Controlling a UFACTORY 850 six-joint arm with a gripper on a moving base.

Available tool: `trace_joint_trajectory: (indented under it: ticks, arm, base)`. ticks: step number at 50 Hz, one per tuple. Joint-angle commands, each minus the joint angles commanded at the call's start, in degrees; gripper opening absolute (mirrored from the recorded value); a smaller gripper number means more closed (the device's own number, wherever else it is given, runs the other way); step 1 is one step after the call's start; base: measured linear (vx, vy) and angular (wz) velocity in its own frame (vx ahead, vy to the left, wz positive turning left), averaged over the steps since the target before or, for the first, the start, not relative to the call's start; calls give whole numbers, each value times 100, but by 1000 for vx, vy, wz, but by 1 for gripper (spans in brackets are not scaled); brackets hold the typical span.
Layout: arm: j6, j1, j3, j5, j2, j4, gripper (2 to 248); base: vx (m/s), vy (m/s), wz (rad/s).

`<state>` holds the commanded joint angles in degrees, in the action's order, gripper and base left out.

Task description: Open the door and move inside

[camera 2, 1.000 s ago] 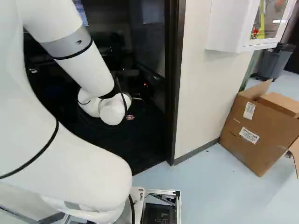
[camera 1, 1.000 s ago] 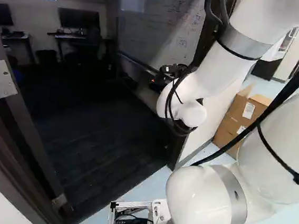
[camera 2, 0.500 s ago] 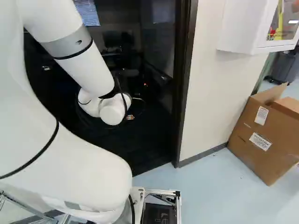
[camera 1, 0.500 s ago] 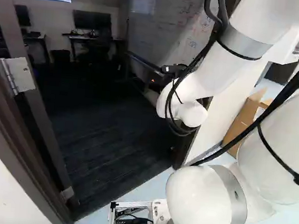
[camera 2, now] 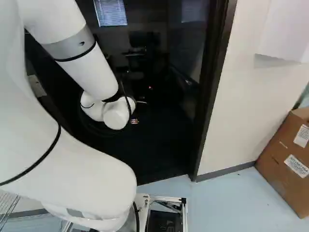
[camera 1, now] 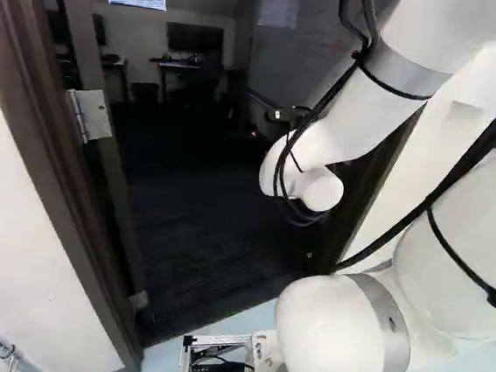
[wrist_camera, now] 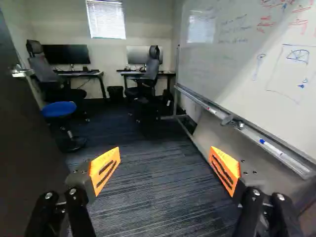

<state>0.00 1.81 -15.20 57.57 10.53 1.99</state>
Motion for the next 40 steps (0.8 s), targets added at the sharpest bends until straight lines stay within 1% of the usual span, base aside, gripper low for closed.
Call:
trace_joint_trajectory:
  ticks: [15, 21, 25, 40]
  arm:
    - [0, 0, 0, 0, 0, 0, 247]
    - [0, 0, 0, 0, 0, 0, 247]
    - [0, 0, 0, 0, 0, 0, 247]
    - [0, 0, 0, 0, 0, 0, 247]
  base:
    - [77, 51, 379]
    - [110, 11, 256]
    - [127, -35, 133]
    - [110, -53, 8]
